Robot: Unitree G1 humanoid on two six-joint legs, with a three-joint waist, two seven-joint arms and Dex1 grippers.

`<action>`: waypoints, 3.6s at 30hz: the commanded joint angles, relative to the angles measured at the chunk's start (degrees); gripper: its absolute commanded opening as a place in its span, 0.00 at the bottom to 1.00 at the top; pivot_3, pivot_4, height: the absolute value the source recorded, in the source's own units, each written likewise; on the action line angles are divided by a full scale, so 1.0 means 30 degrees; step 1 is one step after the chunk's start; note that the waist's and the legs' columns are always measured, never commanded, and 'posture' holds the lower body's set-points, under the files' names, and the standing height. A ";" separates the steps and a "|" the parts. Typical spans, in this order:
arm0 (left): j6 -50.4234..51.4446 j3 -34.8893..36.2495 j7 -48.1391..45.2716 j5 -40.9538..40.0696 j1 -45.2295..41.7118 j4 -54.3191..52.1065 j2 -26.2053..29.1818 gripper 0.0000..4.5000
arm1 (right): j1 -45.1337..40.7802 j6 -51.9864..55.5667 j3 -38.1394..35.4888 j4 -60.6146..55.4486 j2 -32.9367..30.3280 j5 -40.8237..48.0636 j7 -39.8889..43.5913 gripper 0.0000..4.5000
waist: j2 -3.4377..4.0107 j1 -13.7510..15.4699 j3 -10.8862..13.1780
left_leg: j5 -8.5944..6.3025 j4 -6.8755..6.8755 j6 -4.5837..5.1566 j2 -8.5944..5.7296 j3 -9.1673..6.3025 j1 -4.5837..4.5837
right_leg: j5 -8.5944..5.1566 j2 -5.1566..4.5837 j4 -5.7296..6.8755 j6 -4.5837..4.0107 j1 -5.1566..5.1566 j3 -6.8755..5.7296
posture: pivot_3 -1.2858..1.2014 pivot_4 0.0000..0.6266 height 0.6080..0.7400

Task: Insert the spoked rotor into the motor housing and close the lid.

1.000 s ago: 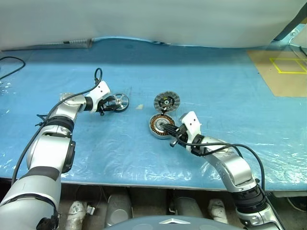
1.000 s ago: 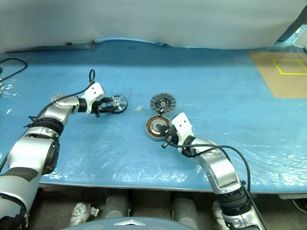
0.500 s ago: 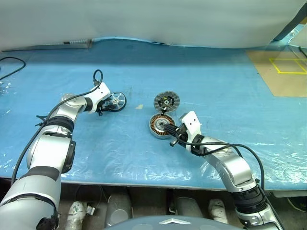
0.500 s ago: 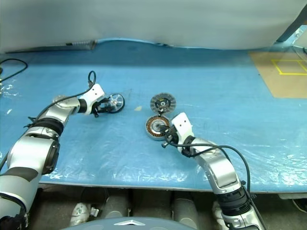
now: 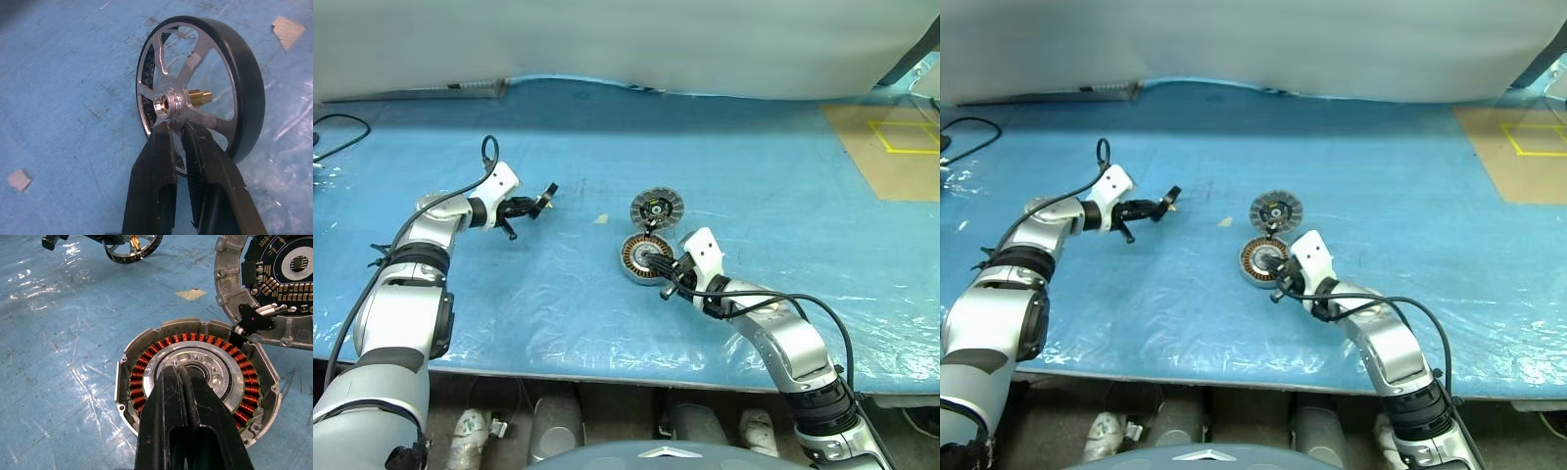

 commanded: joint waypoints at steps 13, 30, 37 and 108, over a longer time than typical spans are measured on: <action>0.2764 -0.2166 -0.2448 -0.0506 0.6607 -1.2536 0.0127 0.00 | -0.0282 -0.0750 -0.0108 -0.0250 0.0048 0.0093 0.0595 0.00 | 0.0004 0.0108 -0.0002 | -0.0002 -0.0015 0.0001 0.0009 0.0013 0.0006 | -0.0011 -0.0007 -0.0006 -0.0007 -0.0003 -0.0002 | 0.52 0.24 1.00; 0.5892 -0.3462 -0.3091 -0.1403 0.9385 -2.0041 0.1314 0.71 | -0.0164 -0.0953 -0.0080 -0.0096 -0.0046 -0.0088 0.0739 0.00 | 0.0027 -0.0059 -0.0004 | -0.0001 -0.0027 0.0001 0.0014 0.0033 -0.0012 | -0.0037 0.0010 -0.0001 -0.0006 -0.0044 0.0010 | 0.52 0.24 1.00; 0.6679 -0.2013 -0.4264 -0.3915 0.8912 -2.0080 0.2033 0.71 | -0.0376 -0.1057 -0.0034 0.0175 -0.0054 -0.0172 0.0922 0.00 | 0.0024 -0.0337 -0.0002 | -0.0001 -0.0031 0.0001 0.0016 0.0032 -0.0031 | -0.0041 0.0015 -0.0004 -0.0014 -0.0057 0.0003 | 0.52 0.24 1.00; -0.1620 -0.7858 -1.1117 -0.3050 -0.2550 -0.4160 -0.0813 0.71 | -0.0099 -0.0865 -0.0077 -0.0094 0.0621 -0.0354 0.0066 0.00 | 0.0015 -0.0160 0.0002 | 0.0004 0.0012 -0.0002 0.0002 0.0015 -0.0035 | -0.0029 0.0014 0.0034 -0.0011 -0.0039 0.0001 | 0.52 0.24 1.00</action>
